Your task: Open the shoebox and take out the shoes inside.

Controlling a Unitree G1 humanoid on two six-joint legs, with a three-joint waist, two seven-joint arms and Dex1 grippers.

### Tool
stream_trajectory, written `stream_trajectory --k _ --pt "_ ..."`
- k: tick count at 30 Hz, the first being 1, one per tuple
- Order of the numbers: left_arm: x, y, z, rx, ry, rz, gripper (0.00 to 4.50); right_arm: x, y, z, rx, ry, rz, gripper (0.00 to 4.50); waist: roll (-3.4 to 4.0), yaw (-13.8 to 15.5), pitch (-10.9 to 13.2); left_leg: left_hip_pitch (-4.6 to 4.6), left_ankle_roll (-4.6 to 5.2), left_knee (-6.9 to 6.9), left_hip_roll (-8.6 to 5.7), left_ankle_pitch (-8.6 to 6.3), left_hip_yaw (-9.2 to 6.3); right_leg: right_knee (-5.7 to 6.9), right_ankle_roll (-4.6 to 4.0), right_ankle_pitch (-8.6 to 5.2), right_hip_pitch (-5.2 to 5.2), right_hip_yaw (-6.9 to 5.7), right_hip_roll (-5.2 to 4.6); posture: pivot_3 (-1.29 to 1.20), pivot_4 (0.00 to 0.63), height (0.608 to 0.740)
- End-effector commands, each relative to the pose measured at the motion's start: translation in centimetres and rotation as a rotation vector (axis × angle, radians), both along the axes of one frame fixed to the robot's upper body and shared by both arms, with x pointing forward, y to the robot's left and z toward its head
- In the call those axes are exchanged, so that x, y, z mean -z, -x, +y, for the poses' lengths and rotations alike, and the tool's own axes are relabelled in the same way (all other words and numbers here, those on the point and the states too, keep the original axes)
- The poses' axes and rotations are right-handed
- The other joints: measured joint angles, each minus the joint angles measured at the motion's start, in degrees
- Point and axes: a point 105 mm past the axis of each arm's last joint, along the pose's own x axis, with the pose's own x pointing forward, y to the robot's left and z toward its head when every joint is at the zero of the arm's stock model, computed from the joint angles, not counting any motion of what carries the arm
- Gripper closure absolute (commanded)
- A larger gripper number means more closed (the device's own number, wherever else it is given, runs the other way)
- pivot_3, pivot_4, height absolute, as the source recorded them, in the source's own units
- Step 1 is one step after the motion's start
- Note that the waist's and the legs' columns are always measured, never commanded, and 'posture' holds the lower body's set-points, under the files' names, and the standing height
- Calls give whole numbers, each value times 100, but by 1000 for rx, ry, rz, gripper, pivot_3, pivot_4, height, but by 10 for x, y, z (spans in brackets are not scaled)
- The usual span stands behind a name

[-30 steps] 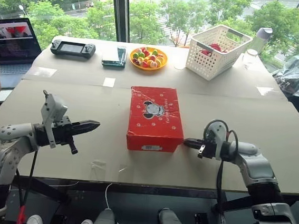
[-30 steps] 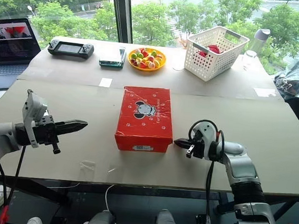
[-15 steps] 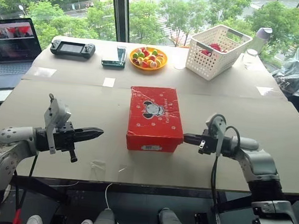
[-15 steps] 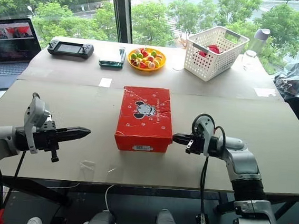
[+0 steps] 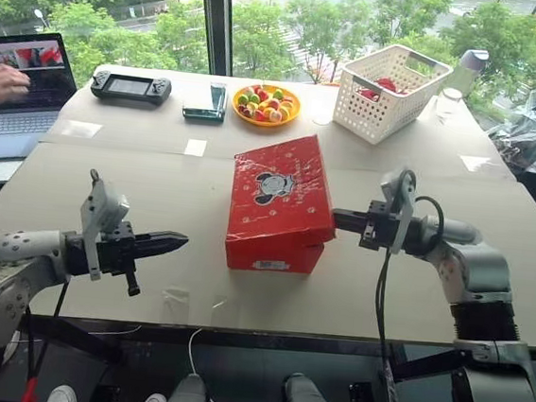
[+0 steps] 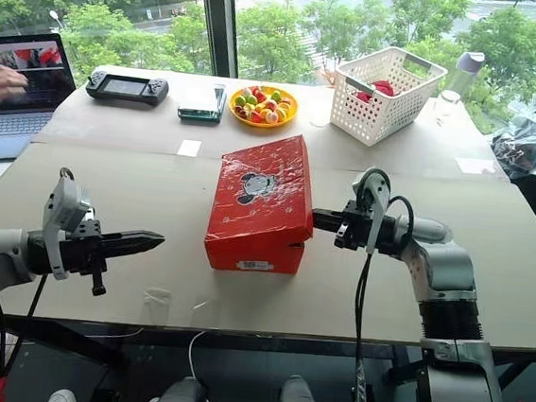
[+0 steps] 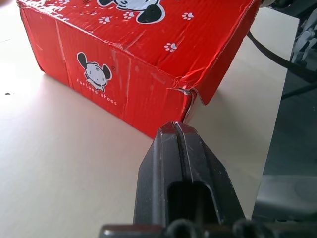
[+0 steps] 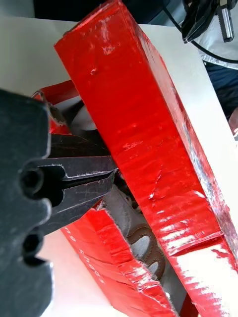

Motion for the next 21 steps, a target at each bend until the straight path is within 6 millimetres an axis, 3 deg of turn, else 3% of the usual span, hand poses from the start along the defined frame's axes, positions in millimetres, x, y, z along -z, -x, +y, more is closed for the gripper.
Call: stream_trajectory --k 1,7,14,17,21 --pt "-17 8 0 9 -1 -48 4500 -44 13 25 -117 5 -145 4466 0 -13 0 2 0 0 0 0 0 5 -2 -1 -1 1 0 0 150 704" --pt "-22 19 7 -5 -12 -36 4500 -74 20 62 -229 29 -248 4466 1 -61 1 10 0 1 9 0 0 39 -16 -13 -10 1 9 0 150 704" --pt "-49 29 13 -42 1 -100 4500 -121 23 137 -339 -55 -396 4466 3 -170 3 17 0 7 19 0 0 59 -26 -15 -16 2 21 0 150 704" --pt "-53 33 12 -45 8 -108 4500 -138 9 145 -263 -190 -353 4466 3 -183 3 19 0 5 43 0 -8 64 -36 -18 -15 4 50 0 150 704" --pt "-64 40 13 -55 22 -129 4500 -129 -4 147 -219 -172 -342 4466 2 -118 3 14 -1 4 47 0 -13 63 -45 -22 -15 0 56 0 150 704"
